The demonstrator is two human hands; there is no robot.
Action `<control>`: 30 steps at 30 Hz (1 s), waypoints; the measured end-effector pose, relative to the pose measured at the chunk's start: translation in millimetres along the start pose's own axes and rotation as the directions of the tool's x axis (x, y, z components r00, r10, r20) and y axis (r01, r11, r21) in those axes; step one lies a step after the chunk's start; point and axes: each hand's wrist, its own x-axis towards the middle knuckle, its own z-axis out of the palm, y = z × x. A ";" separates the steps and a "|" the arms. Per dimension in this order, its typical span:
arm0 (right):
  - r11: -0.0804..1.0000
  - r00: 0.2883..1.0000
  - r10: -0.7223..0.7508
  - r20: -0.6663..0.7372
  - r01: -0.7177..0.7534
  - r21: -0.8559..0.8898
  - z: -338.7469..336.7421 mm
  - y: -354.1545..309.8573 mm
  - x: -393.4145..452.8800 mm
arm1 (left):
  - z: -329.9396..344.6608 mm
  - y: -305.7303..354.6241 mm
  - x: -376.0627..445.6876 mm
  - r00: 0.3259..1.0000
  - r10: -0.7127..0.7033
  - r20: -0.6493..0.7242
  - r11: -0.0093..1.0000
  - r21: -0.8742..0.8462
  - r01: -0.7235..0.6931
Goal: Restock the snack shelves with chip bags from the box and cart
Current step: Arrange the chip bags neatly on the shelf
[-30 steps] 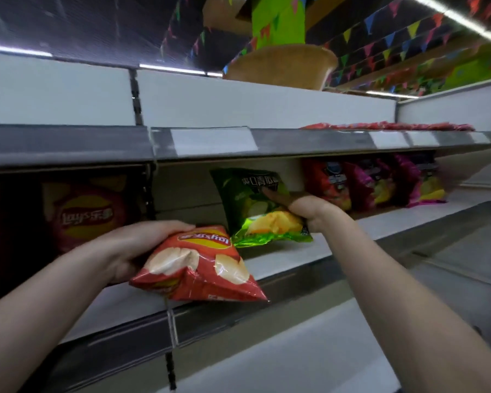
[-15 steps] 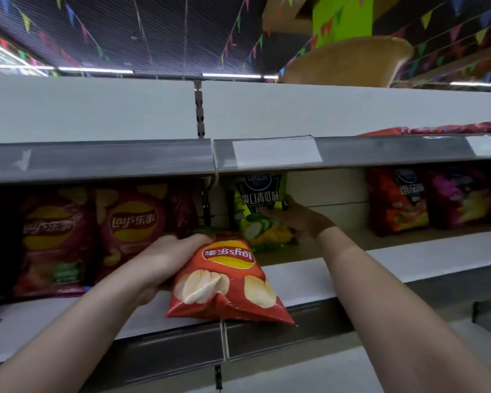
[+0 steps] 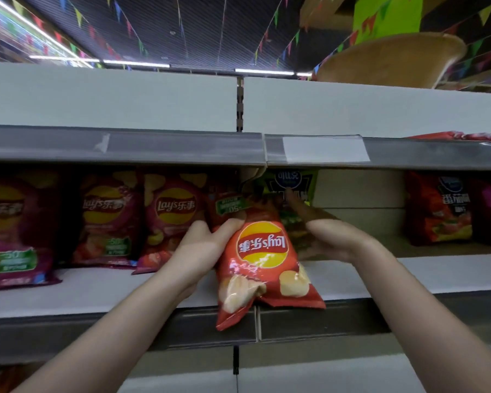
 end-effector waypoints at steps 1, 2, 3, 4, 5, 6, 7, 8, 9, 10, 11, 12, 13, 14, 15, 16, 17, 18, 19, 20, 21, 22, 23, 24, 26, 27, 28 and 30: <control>0.998 0.994 0.039 0.102 -0.044 0.049 14.0 -0.2 -11.0 | 1.5 2.5 -2.8 1.000 0.018 -0.020 0.999 0.040 -0.017; 0.995 0.990 0.052 0.134 -0.063 0.082 22.8 3.1 -15.1 | 1.6 2.8 -3.9 0.998 0.045 -0.042 0.989 0.139 -0.039; 0.994 0.992 0.051 0.115 -0.062 0.094 27.7 6.3 -17.9 | -0.2 2.6 -4.0 0.994 0.090 -0.070 0.950 0.305 -0.064; 0.992 0.996 0.046 0.079 -0.054 0.111 28.7 6.8 -19.8 | -4.2 1.4 -2.3 0.983 0.155 -0.101 0.868 0.490 -0.087; 0.990 0.998 0.037 0.046 -0.043 0.136 26.4 7.5 -21.4 | -9.4 0.9 -0.7 0.969 0.212 -0.128 0.762 0.642 -0.082; 0.986 0.999 0.033 0.018 -0.036 0.164 23.1 7.5 -23.1 | -15.7 0.0 1.1 0.961 0.225 -0.161 0.670 0.742 -0.033; 0.981 0.999 0.034 -0.014 -0.030 0.192 19.2 9.2 -22.8 | -21.9 -2.1 4.0 0.967 0.178 -0.184 0.601 0.798 0.041; 0.977 0.998 0.035 -0.046 -0.025 0.210 16.5 10.4 -23.9 | -26.8 -3.9 6.9 0.975 0.101 -0.198 0.571 0.814 0.106; 0.977 0.997 0.034 -0.073 -0.018 0.210 15.5 12.6 -23.5 | -30.4 -8.0 11.8 0.980 0.024 -0.197 0.568 0.809 0.149; 0.979 0.995 0.037 -0.093 -0.017 0.204 16.3 14.4 -23.3 | -31.8 -11.9 13.5 0.982 -0.031 -0.188 0.577 0.799 0.171; 0.981 0.993 0.033 -0.116 -0.010 0.195 16.7 16.5 -21.0 | -30.6 -15.0 14.1 0.983 -0.055 -0.176 0.583 0.794 0.175; 0.981 0.990 0.029 -0.139 -0.002 0.193 17.7 17.3 -20.1 | -27.7 -18.6 13.4 0.984 -0.054 -0.167 0.593 0.788 0.167; 0.982 0.987 0.019 -0.162 0.013 0.190 17.4 18.8 -18.0 | -23.6 -20.2 11.2 0.987 -0.040 -0.156 0.605 0.782 0.148; 0.981 0.984 0.007 -0.176 0.027 0.191 17.3 19.2 -17.6 | -18.3 -21.2 8.3 0.989 -0.032 -0.141 0.615 0.778 0.131; 0.981 0.983 -0.008 -0.185 0.043 0.189 17.2 19.6 -17.0 | -13.1 -21.5 5.7 0.992 -0.033 -0.124 0.620 0.776 0.118; 0.982 0.983 -0.019 -0.184 0.053 0.182 18.1 18.4 -18.9 | -8.5 -21.2 4.4 0.993 -0.042 -0.111 0.617 0.778 0.113; 0.982 0.983 -0.029 -0.182 0.062 0.179 18.7 18.0 -19.5 | -4.4 -21.0 5.2 0.994 -0.054 -0.099 0.614 0.782 0.111; 0.982 0.983 -0.034 -0.180 0.067 0.176 19.3 17.4 -20.3 | -0.9 -21.1 6.3 0.993 -0.072 -0.091 0.612 0.782 0.116; 0.983 0.983 -0.039 -0.180 0.070 0.171 19.2 18.2 -19.6 | 1.8 -22.8 8.0 0.992 -0.090 -0.091 0.608 0.783 0.127; 0.984 0.983 -0.039 -0.179 0.070 0.166 19.4 17.7 -20.1 | 3.1 -23.5 8.8 0.990 -0.098 -0.099 0.610 0.780 0.138; 0.984 0.982 -0.043 -0.182 0.074 0.164 19.1 18.1 -20.0 | 3.2 -22.5 8.6 0.989 -0.082 -0.122 0.620 0.771 0.146; 0.984 0.982 -0.045 -0.184 0.076 0.161 18.7 17.5 -20.9 | 2.7 -21.1 7.9 0.986 -0.040 -0.161 0.642 0.752 0.149; 0.983 0.981 -0.048 -0.186 0.080 0.164 18.9 17.6 -20.6 | 0.3 -20.2 6.4 0.978 0.024 -0.206 0.683 0.718 0.134; 0.983 0.982 -0.046 -0.185 0.078 0.169 18.1 16.7 -21.9 | -1.2 -18.7 2.3 0.962 0.110 -0.250 0.745 0.661 0.087; 0.979 0.983 -0.022 -0.184 0.059 0.196 17.4 14.5 -24.7 | -2.4 -20.9 -6.3 0.888 0.346 -0.302 0.803 0.585 -0.114; 0.978 0.982 -0.004 -0.186 0.043 0.202 17.1 13.7 -25.7 | -2.2 -21.3 -11.8 0.816 0.488 -0.309 0.762 0.607 -0.226; 0.978 0.982 0.013 -0.187 0.026 0.205 17.3 12.8 -27.5 | -2.3 -21.5 -14.5 0.744 0.596 -0.302 0.691 0.665 -0.284; 0.980 0.982 0.036 -0.184 0.001 0.197 19.2 11.1 -30.9 | -5.3 -21.7 -10.4 0.798 0.548 -0.252 0.618 0.765 -0.183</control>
